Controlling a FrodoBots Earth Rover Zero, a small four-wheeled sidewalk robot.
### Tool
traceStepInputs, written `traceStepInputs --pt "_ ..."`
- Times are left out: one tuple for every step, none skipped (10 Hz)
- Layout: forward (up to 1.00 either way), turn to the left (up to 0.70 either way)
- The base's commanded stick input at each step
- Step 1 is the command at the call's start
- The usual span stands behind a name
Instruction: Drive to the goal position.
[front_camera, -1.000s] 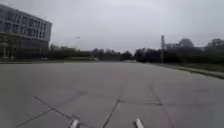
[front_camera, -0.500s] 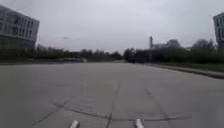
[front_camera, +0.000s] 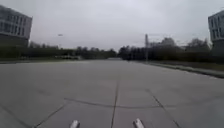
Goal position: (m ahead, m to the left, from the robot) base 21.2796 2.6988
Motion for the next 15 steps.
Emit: traceStepInputs --pt "1.00 -0.40" --pt "1.00 -0.37" --pt "1.00 -0.18" --pt "1.00 0.00" --pt "1.00 -0.17" --pt "1.00 -0.29" --pt "1.00 -0.30" --pt "1.00 -0.05" --pt "1.00 -0.30" --pt "1.00 -0.40" --pt "1.00 -0.37" --pt "1.00 -0.04" --pt "1.00 0.00" --pt "1.00 0.00" --pt "1.00 0.00"
